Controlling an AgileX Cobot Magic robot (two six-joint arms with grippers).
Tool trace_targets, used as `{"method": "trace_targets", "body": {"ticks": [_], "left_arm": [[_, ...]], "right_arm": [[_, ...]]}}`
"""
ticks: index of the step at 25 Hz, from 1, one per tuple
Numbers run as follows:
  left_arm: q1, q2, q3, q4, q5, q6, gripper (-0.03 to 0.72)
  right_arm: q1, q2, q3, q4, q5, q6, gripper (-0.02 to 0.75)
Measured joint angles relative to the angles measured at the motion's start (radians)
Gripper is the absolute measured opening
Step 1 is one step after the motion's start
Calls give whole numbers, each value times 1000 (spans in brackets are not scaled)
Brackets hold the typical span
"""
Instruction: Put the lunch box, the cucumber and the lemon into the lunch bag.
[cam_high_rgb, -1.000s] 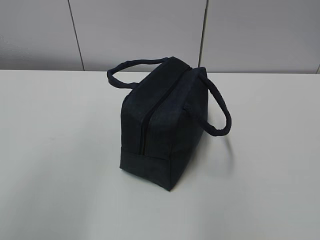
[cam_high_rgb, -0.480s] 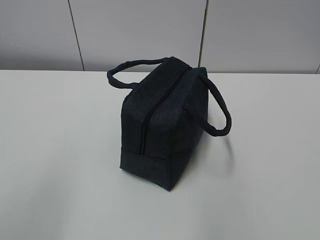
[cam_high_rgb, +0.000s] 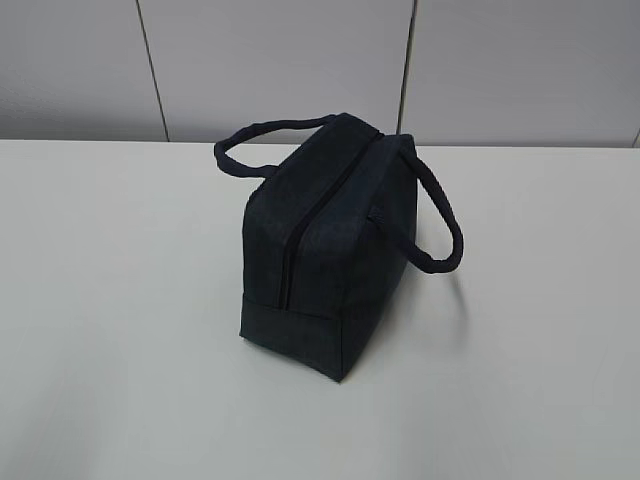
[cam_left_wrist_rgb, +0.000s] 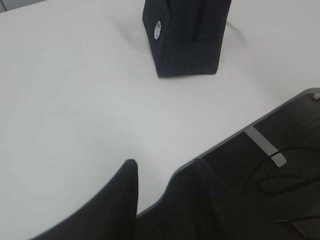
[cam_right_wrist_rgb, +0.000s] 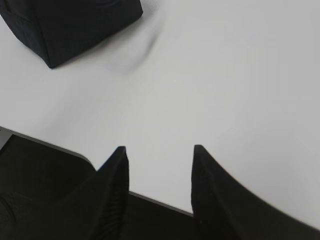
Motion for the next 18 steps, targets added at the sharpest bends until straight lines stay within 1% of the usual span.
{"method": "trace_targets", "body": {"ticks": [5,18], "left_arm": [[0,-11,29,8,3,0,239],[0,-15,29,30,3,0,239]], "right_arm": [[0,-2,26,-5,-53,0,316],[0,-2,28,-11,-62,0,316]]}}
